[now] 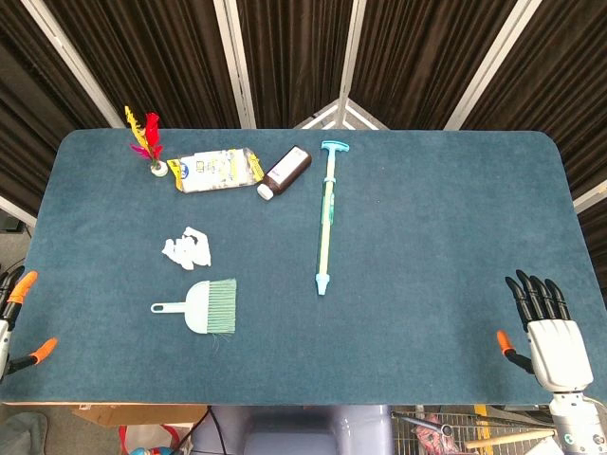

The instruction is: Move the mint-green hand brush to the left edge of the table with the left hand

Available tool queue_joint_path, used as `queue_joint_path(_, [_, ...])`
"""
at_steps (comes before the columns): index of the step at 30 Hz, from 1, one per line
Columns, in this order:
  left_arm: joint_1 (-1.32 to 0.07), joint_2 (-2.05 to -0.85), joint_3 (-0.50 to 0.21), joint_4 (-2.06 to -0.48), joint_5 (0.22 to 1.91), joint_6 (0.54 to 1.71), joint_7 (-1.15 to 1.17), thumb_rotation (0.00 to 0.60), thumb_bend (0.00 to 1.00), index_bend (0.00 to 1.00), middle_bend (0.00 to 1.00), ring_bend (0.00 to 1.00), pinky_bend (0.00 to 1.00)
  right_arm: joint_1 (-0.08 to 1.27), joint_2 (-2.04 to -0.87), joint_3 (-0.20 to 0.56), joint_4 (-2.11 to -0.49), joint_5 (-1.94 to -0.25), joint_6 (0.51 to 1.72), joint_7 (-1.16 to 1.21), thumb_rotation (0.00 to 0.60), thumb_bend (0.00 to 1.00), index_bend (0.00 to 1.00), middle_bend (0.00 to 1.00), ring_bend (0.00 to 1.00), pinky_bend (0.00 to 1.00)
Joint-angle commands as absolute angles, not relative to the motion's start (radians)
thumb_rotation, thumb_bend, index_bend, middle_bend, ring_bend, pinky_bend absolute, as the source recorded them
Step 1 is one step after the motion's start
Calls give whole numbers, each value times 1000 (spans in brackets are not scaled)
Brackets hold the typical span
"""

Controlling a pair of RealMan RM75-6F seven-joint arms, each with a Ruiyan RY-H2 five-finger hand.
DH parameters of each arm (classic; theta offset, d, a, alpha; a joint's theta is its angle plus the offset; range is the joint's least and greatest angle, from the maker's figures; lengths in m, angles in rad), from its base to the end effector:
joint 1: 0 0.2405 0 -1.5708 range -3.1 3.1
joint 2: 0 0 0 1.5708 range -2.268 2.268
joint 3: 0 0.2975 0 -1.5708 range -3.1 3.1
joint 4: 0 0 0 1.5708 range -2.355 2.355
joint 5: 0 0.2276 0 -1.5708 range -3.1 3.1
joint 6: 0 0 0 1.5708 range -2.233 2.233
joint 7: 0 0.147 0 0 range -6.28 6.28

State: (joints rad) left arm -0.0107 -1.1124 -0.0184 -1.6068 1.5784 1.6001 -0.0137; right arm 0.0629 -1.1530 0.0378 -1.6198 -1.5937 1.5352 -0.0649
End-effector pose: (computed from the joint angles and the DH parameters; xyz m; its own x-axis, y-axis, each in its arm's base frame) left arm -0.3545 0.1548 0.1705 0.3962 -0.0518 0.9167 0.9174 -0.0187 -0.3975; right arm -0.3399 -0.1773 0.1480 0.4199 0.0302 0.9071 -0.9034 -0.0815 0.4209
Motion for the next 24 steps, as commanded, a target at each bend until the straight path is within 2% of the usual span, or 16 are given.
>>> queue_joint_path(1, [-11, -1112, -18, -1606, 1578, 1600, -13, 600, 39, 0, 0, 0, 46, 63, -1152, 38, -1621, -1593, 1535, -64, 600, 375, 0, 0, 0, 0])
queue_joint_path(8, [-10, -1111, -14, -1609, 1580, 1597, -7, 600, 39, 0, 0, 0, 48, 63, -1151, 38, -1624, -1593, 1535, -64, 600, 376, 0, 0, 0, 0])
queue_joint_path(10, [-11, -1110, -12, -1612, 1576, 1590, -1, 600, 40, 0, 20, 32, 96, 63, -1150, 38, -1628, -1595, 1536, -64, 600, 376, 0, 0, 0, 0])
queue_joint_path(11, [-14, -1108, -13, -1619, 1571, 1581, 8, 600, 40, 0, 98, 115, 188, 63, -1150, 38, -1629, -1596, 1536, -65, 600, 375, 0, 0, 0, 0])
queue_joint_path(12, [-18, -1107, -16, -1626, 1568, 1575, 17, 600, 42, 0, 253, 274, 348, 63, -1150, 37, -1629, -1597, 1535, -66, 600, 376, 0, 0, 0, 0])
queue_joint_path(13, [-24, -1106, -22, -1635, 1562, 1568, 35, 600, 48, 2, 384, 398, 467, 64, -1151, 36, -1627, -1596, 1534, -66, 600, 375, 0, 0, 0, 0])
queue_joint_path(14, [-31, -1107, -28, -1643, 1558, 1561, 52, 600, 61, 30, 586, 587, 638, 64, -1152, 36, -1627, -1596, 1532, -65, 600, 376, 0, 0, 0, 0])
queue_joint_path(15, [-44, -1109, -37, -1655, 1554, 1549, 72, 600, 81, 89, 739, 730, 758, 63, -1151, 36, -1627, -1595, 1532, -64, 600, 376, 0, 0, 0, 0])
queue_joint_path(16, [-55, -1110, -41, -1665, 1548, 1532, 83, 600, 97, 150, 818, 800, 812, 63, -1149, 35, -1628, -1594, 1532, -63, 600, 376, 0, 0, 0, 0])
queue_joint_path(17, [-72, -1111, -46, -1687, 1526, 1494, 104, 600, 118, 259, 906, 880, 871, 64, -1149, 36, -1629, -1592, 1530, -59, 600, 376, 0, 0, 0, 0])
queue_joint_path(18, [-85, -1113, -52, -1701, 1510, 1469, 121, 600, 135, 353, 961, 936, 919, 64, -1149, 37, -1630, -1591, 1530, -57, 600, 376, 0, 0, 0, 0])
queue_joint_path(20, [-119, -1125, -68, -1724, 1466, 1410, 177, 600, 160, 447, 999, 987, 976, 65, -1147, 37, -1631, -1593, 1530, -53, 600, 376, 0, 0, 0, 0])
queue_joint_path(24, [-192, -1190, -105, -1742, 1350, 1293, 308, 600, 218, 494, 1000, 1000, 1000, 65, -1145, 34, -1632, -1595, 1527, -50, 600, 376, 0, 0, 0, 0])
